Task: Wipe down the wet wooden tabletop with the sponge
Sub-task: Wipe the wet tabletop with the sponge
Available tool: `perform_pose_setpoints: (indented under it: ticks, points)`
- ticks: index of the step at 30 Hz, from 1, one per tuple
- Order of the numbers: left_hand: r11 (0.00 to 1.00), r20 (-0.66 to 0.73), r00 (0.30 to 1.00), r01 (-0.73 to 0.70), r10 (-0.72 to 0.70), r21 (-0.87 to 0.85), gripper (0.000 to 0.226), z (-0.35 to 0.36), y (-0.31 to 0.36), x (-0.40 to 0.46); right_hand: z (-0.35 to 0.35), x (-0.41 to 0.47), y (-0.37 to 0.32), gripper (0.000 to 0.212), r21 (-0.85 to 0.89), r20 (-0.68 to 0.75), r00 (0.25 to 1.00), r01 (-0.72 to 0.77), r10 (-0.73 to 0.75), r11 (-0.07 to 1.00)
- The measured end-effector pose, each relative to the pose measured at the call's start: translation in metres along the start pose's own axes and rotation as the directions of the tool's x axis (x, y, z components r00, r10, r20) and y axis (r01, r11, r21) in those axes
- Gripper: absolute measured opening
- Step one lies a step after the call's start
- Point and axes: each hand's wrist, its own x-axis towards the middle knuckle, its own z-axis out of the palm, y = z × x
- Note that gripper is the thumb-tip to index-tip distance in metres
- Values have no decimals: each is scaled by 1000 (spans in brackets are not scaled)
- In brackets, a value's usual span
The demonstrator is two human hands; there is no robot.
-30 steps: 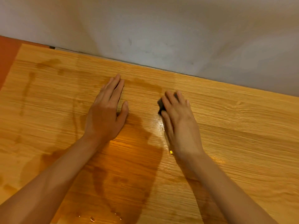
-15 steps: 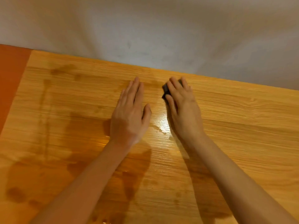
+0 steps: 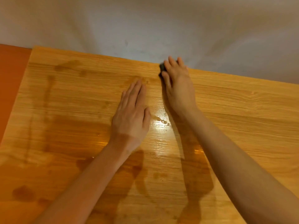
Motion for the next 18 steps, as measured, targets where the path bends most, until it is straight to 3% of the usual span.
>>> perform_pose_setpoints:
  ticks: [3, 9, 12, 15, 18]
  points:
    - [999, -18, 1000, 20, -21, -31, 56, -7, -2, -34, 9, 8, -2, 38, -23, -59, 998, -27, 26, 999]
    - [999, -36, 998, 42, -43, -23, 55, -2, 0, -55, 3, -120, -23, 41, -36, -21, 998, 62, -63, 997]
    - [999, -35, 999, 36, -35, 28, 55, -1, -1, -51, 6, -97, -22, 41, -92, -19, 997, 74, -76, 993]
    - [999, -36, 998, 44, -43, 30, 56, -2, -2, -51, 1, -63, -5, 42, -108, -51, 998, 28, -34, 994]
    - [999, -40, 999, 38, -37, 27, 56, -1, 0, -55, -30, -76, 45, 40, -62, -95, 990, -113, 107, 992]
